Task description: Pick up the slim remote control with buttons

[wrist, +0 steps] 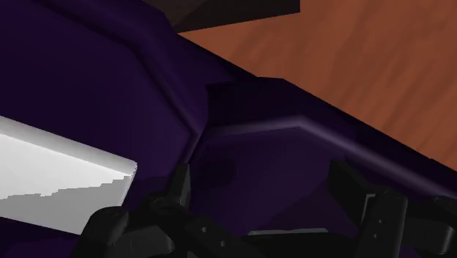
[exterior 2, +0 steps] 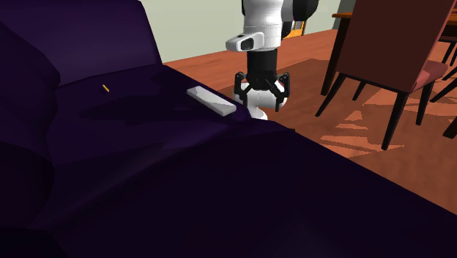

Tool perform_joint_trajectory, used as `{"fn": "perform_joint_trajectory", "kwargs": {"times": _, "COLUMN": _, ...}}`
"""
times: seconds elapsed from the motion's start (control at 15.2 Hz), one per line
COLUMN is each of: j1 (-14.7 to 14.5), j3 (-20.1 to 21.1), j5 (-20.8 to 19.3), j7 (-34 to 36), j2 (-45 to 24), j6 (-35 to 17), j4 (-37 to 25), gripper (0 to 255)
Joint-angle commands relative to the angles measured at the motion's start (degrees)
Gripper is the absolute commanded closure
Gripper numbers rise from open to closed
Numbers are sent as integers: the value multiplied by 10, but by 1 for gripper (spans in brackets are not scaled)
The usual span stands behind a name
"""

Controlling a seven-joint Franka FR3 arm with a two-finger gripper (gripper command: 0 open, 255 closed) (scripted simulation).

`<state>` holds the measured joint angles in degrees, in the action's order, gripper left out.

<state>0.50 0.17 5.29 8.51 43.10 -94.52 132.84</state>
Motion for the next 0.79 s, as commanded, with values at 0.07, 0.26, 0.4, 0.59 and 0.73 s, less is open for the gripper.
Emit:
{"fn": "perform_joint_trajectory", "kwargs": {"times": 0.07, "j1": -6, "j3": -16, "j5": -12, "j7": -41, "j2": 10, "j6": 13, "j4": 2, "gripper": 0}}
{"fn": "perform_joint_trajectory", "kwargs": {"times": 0.26, "j1": -27, "j3": -65, "j5": -52, "j7": -165, "j2": 32, "j6": 52, "j4": 1, "gripper": 0}}
{"fn": "perform_joint_trajectory", "kwargs": {"times": 0.4, "j1": -41, "j3": -98, "j5": -82, "j7": -249, "j2": 39, "j6": 75, "j4": -6, "gripper": 0}}
{"fn": "perform_joint_trajectory", "kwargs": {"times": 0.59, "j1": -64, "j3": -149, "j5": -130, "j7": -377, "j2": 39, "j6": 104, "j4": -27, "gripper": 0}}
{"fn": "perform_joint_trajectory", "kwargs": {"times": 0.73, "j1": -82, "j3": -182, "j5": -162, "j7": -463, "j2": 32, "j6": 120, "j4": -47, "gripper": 0}}
